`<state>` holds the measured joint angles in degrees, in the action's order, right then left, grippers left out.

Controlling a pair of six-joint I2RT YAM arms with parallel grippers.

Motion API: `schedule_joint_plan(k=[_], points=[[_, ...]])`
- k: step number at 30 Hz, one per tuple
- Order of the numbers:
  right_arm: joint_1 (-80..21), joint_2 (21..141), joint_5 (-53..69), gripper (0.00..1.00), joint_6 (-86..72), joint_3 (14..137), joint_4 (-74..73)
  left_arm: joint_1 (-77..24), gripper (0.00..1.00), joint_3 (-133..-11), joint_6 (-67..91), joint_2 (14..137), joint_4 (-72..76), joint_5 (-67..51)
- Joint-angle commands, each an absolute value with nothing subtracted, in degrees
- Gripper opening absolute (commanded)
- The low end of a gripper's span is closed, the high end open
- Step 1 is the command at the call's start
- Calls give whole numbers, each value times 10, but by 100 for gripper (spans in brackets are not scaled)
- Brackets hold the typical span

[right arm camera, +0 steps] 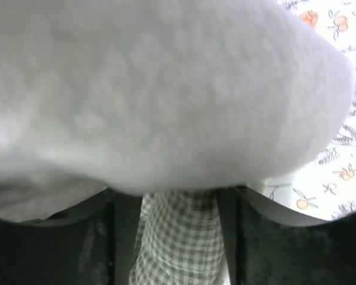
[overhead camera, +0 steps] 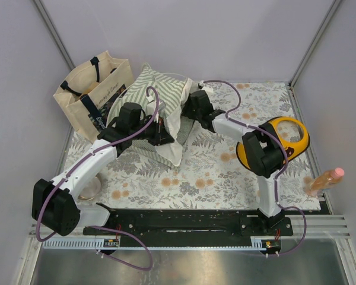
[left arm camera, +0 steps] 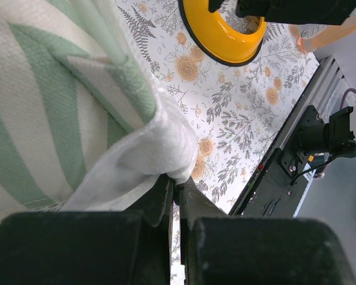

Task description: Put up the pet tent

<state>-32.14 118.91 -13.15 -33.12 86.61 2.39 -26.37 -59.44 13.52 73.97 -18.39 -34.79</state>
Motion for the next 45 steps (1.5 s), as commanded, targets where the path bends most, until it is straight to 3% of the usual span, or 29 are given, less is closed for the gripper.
schedule_joint_plan(k=[1, 5, 11, 12, 16, 20, 23, 29, 34, 36, 39, 43, 45], points=[[-321, 1116, -150, 66, -353, 822, 23, -268, 0, -613, 147, 729, -193, -374], [-320, 1029, -115, 76, -374, 742, 31, -268, 0, -615, 149, 736, -193, -363], [-320, 980, -82, 80, -373, 690, 40, -267, 4, -617, 149, 740, -194, -360], [-321, 983, -77, 76, -374, 687, 46, -267, 4, -617, 149, 741, -194, -361], [-321, 1025, -61, 25, -389, 717, 54, -267, 4, -614, 151, 742, -194, -360], [-321, 1103, -107, 6, -434, 800, 15, -268, 4, -613, 151, 743, -194, -359], [-318, 1156, -182, 1, -495, 859, -66, -267, 4, -608, 151, 742, -195, -359], [-317, 1260, -291, 0, -548, 1011, -261, -267, 4, -608, 149, 742, -207, -335], [-315, 1247, -252, 0, -531, 992, -241, -267, 8, -610, 155, 744, -208, -314], [-316, 1205, -215, 12, -512, 943, -195, -267, 11, -614, 158, 745, -213, -313], [-316, 1095, -160, 40, -480, 848, -114, -267, 27, -621, 163, 737, -214, -312], [-314, 969, -128, 60, -444, 763, -122, -267, 45, -626, 164, 717, -209, -311], [-311, 911, -104, 70, -425, 727, -134, -267, 59, -621, 165, 702, -200, -314]])
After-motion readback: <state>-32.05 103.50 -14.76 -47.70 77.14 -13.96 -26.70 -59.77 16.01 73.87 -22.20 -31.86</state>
